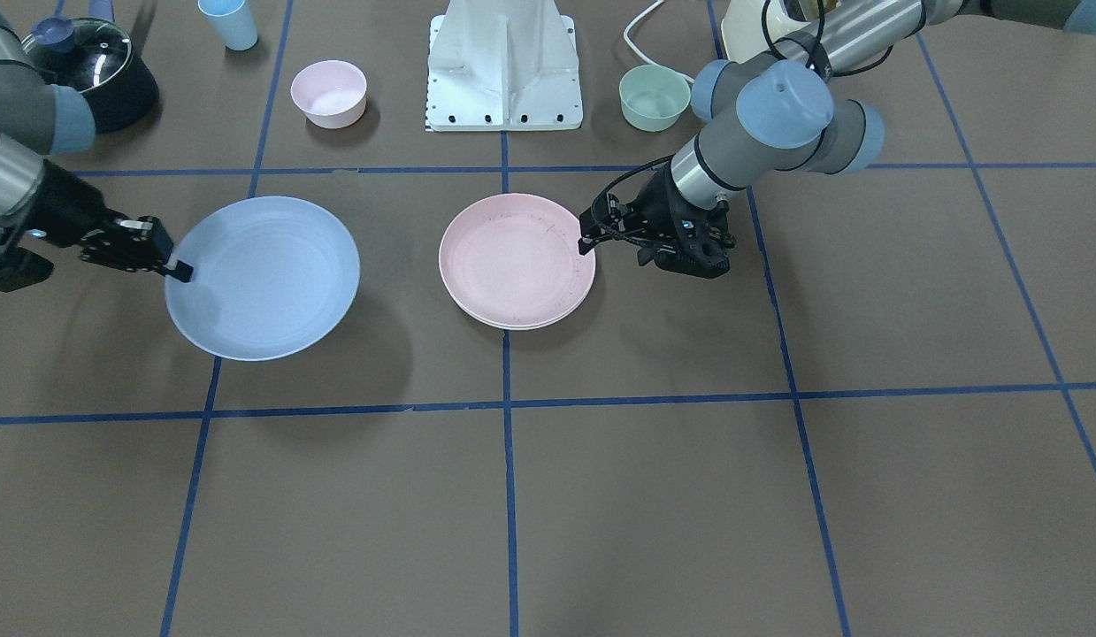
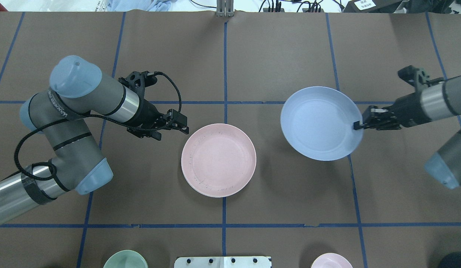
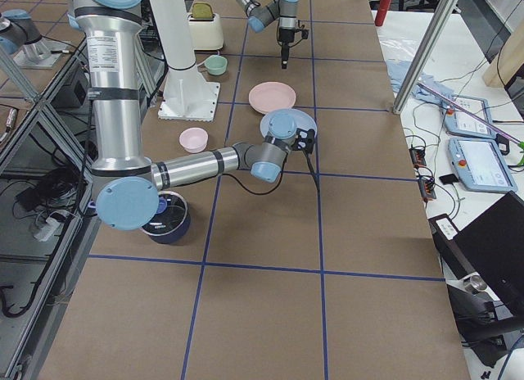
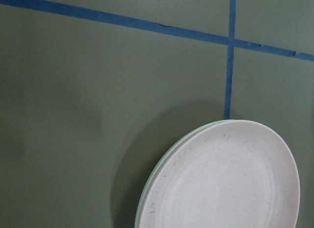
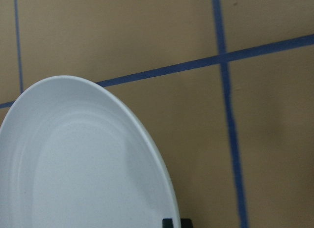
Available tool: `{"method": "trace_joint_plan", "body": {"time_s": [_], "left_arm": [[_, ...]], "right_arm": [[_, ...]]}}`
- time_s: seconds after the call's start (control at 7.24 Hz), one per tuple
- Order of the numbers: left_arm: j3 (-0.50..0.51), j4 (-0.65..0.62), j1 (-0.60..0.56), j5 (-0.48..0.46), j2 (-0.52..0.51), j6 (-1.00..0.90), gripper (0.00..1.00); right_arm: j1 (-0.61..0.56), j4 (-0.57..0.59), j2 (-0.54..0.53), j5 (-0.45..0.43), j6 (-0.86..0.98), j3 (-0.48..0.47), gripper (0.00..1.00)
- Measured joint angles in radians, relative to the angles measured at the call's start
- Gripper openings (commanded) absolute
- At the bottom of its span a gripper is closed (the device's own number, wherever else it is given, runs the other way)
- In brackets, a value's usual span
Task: Stack three plates with pink and blue
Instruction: 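Slide the light blue plate with the right gripper onto the pink plate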
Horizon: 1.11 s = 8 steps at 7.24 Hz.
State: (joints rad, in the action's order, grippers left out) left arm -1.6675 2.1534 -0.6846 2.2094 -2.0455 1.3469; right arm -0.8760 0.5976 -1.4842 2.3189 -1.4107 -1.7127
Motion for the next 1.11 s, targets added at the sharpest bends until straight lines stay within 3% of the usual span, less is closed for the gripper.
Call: {"method": "trace_joint_plan", "body": {"time_s": [0.28, 0.55, 0.83, 1.11], "left_arm": [[0.002, 0.002, -0.066, 0.029, 0.012, -0.013, 0.99], [0.001, 0.004, -0.17, 0.13, 0.044, -0.082, 0.99], [0.0, 0.001, -0.232, 0.195, 0.053, -0.107, 0.99], [0.0, 0.0, -0.241, 0.205, 0.054, -0.109, 0.99]], "right_arm": [[0.206, 0.041, 0.144, -0.196, -0.215, -0.023, 0.0], [0.351, 0.162, 0.258, -0.338, -0.275, -0.024, 0.0], [0.434, 0.199, 0.284, -0.413, -0.282, -0.017, 0.0], [0.448, 0.217, 0.283, -0.428, -0.278, -0.014, 0.0]]}}
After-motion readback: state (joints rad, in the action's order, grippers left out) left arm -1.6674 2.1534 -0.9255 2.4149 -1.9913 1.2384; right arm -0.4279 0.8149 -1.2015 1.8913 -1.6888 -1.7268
